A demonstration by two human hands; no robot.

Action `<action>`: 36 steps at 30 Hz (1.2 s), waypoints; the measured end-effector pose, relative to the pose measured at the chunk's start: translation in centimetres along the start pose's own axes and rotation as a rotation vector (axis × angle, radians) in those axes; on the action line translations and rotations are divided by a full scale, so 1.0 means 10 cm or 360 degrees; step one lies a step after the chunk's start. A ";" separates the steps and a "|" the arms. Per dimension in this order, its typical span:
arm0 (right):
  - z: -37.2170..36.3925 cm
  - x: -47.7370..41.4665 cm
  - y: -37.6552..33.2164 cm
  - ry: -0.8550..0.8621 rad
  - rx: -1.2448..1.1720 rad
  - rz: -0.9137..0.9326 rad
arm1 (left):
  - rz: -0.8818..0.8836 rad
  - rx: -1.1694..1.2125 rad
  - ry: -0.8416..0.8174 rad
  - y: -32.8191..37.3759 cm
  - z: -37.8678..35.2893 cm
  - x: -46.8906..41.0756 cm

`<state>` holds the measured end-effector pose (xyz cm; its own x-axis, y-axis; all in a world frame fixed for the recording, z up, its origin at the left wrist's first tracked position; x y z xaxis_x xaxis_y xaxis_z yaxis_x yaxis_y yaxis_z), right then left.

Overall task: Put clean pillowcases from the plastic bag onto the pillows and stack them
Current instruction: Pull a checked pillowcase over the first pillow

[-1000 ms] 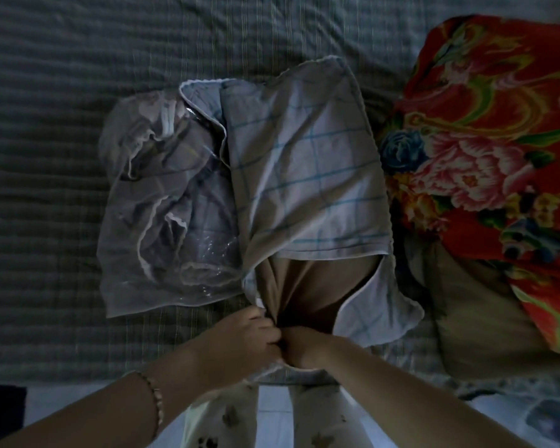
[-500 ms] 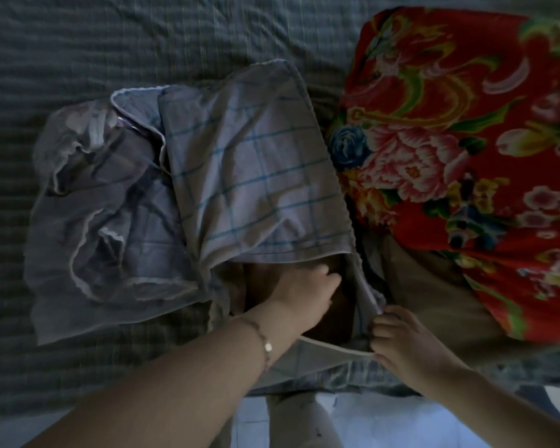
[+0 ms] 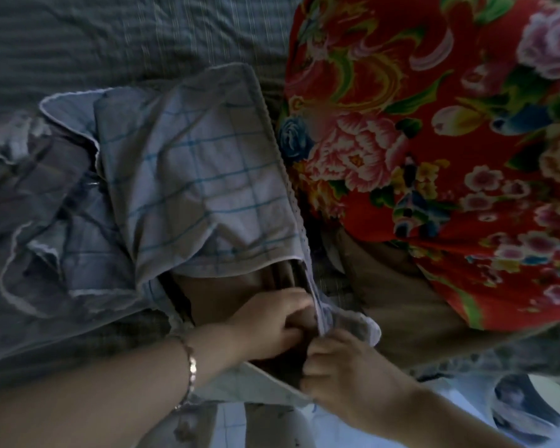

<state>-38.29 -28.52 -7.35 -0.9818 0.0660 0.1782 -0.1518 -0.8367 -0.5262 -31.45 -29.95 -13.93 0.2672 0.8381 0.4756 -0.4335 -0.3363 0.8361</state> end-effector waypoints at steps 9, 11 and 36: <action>0.01 -0.04 1.03 -0.0348 0.0154 -0.0880 | 0.0373 -0.0017 -0.0333 -0.38 -0.30 0.11; -0.09 -0.03 1.26 -0.0388 0.0193 -0.1052 | 0.0556 -0.0528 -0.0481 -0.67 -0.07 0.49; -0.96 -1.59 -0.41 0.0442 -0.0486 -0.1094 | 0.1165 0.1861 0.1051 -2.00 0.40 1.70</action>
<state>-23.14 -20.95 -16.04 -0.6437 0.6793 0.3525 -0.7180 -0.3767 -0.5852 -14.82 -10.72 -21.46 -0.2528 0.2717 0.9286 0.6895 -0.6227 0.3699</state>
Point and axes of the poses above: each hand's wrist, its own x-axis away from the middle knuckle, its own z-axis out of the back of the hand, y = z × x, the point moved 8 cm from there along -x, towards the middle knuckle, and after that the axes turned 4 degrees about x, right-handed, at the moved point
